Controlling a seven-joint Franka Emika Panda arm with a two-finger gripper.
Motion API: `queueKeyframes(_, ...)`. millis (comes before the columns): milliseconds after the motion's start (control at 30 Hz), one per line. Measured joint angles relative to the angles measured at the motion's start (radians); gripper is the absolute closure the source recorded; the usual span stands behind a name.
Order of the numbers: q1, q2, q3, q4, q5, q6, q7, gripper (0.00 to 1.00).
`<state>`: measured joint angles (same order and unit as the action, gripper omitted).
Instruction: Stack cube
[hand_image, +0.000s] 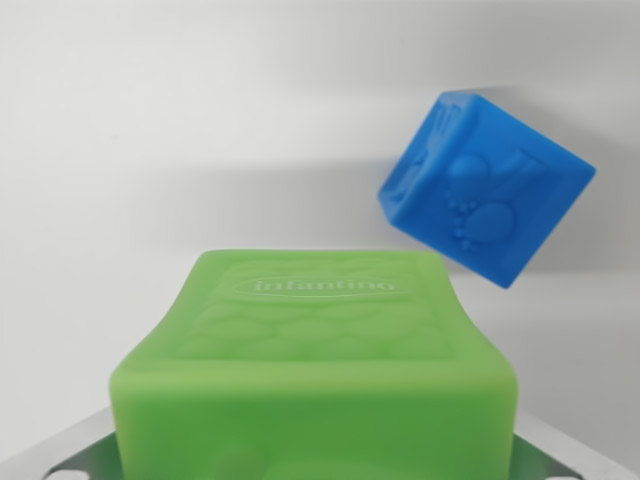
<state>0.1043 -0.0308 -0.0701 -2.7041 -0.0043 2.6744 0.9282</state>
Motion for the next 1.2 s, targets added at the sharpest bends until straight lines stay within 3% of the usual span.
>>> queueKeyframes(1200, -0.062, -0.014, -0.038, 0.057, -0.002, -0.071, 0.196, 1.0)
